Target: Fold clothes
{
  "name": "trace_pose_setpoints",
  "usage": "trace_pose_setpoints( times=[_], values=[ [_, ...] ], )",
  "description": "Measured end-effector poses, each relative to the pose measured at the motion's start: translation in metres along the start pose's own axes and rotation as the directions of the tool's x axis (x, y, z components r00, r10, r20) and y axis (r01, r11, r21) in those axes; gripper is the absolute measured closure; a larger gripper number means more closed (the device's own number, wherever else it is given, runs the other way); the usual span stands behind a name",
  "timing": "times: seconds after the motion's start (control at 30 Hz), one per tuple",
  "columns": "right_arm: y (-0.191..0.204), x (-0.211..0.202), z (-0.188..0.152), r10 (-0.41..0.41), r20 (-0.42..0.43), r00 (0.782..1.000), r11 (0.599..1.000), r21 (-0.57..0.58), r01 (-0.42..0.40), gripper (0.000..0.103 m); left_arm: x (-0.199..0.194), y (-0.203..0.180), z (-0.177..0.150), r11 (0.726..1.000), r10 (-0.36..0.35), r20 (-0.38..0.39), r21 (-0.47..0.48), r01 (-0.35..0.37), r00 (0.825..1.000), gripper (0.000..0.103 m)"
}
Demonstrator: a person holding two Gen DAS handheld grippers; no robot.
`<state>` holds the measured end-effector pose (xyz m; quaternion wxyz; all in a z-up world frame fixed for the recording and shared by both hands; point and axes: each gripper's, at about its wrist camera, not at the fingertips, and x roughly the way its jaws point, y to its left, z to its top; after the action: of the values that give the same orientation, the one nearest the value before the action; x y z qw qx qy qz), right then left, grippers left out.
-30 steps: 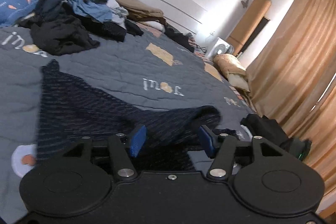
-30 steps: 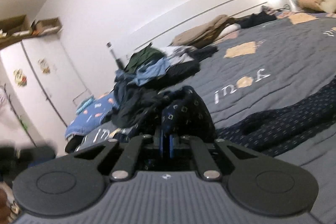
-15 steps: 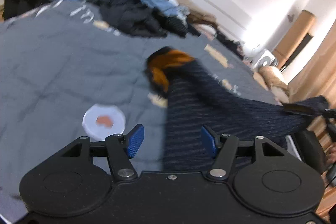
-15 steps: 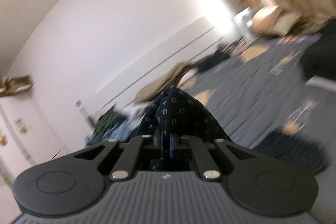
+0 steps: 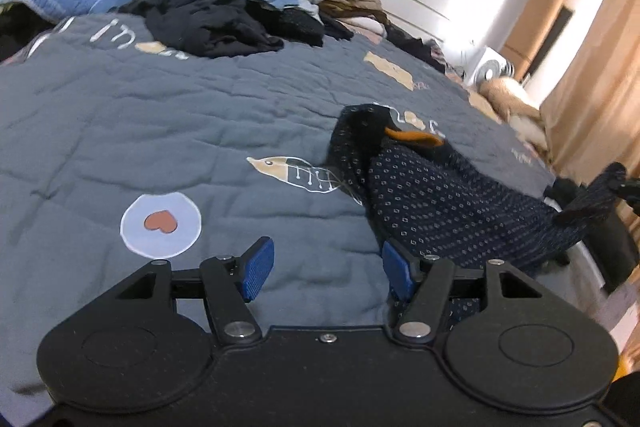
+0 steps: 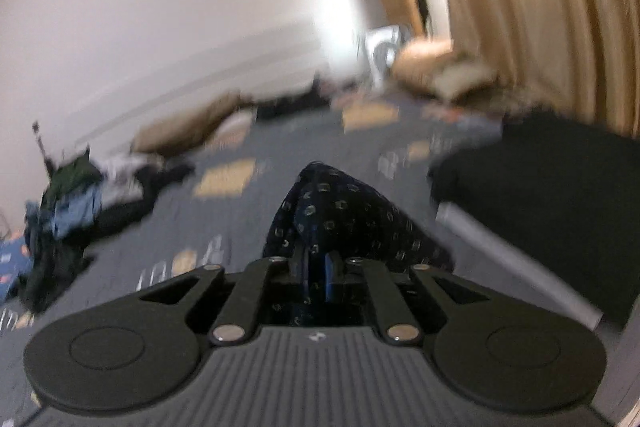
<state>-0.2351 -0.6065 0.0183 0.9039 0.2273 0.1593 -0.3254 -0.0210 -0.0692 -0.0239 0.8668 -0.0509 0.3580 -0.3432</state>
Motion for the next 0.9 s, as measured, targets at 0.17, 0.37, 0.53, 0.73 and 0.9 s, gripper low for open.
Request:
trace_pose_setpoints(
  times=[0.17,0.37,0.53,0.73,0.9],
  values=[
    [0.014,-0.005,-0.031,0.099,-0.072,0.993,0.992,0.087,-0.093,0.066,0.004,-0.009,0.002,0.999,0.012,0.013,0.039,-0.013,1.0,0.04],
    [0.039,-0.027,-0.031,0.113,-0.143,0.983,0.992,-0.033,-0.119,0.047,0.009,-0.01,0.001,0.998,0.028,0.001,0.058,-0.028,1.0,0.039],
    [0.032,-0.037,-0.017,-0.046,-0.202,0.978,0.96,-0.279,-0.012,0.041,0.011,-0.014,-0.002,0.996,0.03,-0.017,0.087,-0.028,0.999,0.038],
    [0.002,-0.042,-0.011,-0.229,-0.242,0.943,0.893,-0.437,0.106,0.04,0.011,-0.025,-0.002,0.993,0.005,-0.017,0.114,-0.003,1.0,0.035],
    [-0.011,-0.051,-0.02,-0.277,-0.276,0.92,0.873,-0.473,0.121,0.039,0.005,-0.034,0.001,0.992,0.0,0.005,0.128,0.0,1.0,0.034]
  ],
)
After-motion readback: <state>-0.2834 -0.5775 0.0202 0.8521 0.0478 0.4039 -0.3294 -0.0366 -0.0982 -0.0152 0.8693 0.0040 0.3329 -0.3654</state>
